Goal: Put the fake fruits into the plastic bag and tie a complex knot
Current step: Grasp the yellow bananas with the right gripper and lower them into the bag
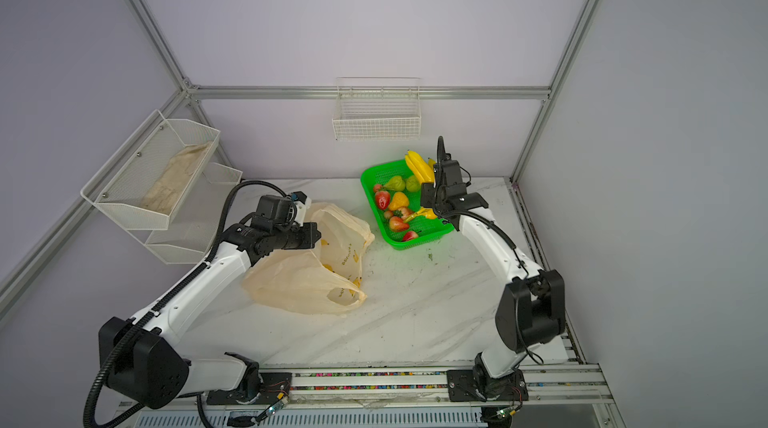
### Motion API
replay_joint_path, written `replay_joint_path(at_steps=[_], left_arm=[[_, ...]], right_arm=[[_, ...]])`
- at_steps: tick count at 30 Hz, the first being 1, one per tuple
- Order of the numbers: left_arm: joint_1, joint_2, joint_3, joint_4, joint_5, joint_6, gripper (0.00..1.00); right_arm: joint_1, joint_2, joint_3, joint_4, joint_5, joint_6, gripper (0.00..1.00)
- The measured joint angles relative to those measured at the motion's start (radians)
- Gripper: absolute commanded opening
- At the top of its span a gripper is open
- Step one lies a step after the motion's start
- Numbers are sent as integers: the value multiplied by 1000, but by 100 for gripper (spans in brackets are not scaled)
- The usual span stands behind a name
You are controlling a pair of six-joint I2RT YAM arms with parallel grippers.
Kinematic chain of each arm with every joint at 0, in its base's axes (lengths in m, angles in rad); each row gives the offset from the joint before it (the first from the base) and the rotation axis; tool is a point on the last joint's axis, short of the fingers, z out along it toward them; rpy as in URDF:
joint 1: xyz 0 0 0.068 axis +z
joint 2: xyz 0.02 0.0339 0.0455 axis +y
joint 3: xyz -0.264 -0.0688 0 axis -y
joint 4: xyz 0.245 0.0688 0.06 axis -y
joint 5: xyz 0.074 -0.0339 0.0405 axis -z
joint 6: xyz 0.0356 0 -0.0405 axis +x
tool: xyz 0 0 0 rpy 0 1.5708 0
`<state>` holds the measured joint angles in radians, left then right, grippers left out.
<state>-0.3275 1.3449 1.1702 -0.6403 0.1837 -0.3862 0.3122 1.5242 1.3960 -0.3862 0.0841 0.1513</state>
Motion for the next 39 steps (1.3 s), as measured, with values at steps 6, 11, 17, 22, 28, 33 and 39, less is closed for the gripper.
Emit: replay_joint_path(at_steps=[6,11,17,22,28,33,39], left_arm=[[0,-1,0,10,-8,-14,0],[0,-1,0,11,-6,-10,0],[0,-1,0,10,15,34,0],[0,-1,0,10,43,62,0],[0,-1,0,10,106,85,0],[-1,0,0,10,163,91,0],[-26,4,12,19,222,41,0]], right_arm=[[172,-285,-127,-14,-91,-43,43],[362,-373,-196,-3,-246,-105,43],[467,-299,-240,-22,-277,-190,43],[502,-135,-240,-34,-253,-228,43],[475,-22,-239,-44,-182,-214,42],[438,34,-224,-43,-142,-190,40],[455,156,-160,-31,-129,-132,39]])
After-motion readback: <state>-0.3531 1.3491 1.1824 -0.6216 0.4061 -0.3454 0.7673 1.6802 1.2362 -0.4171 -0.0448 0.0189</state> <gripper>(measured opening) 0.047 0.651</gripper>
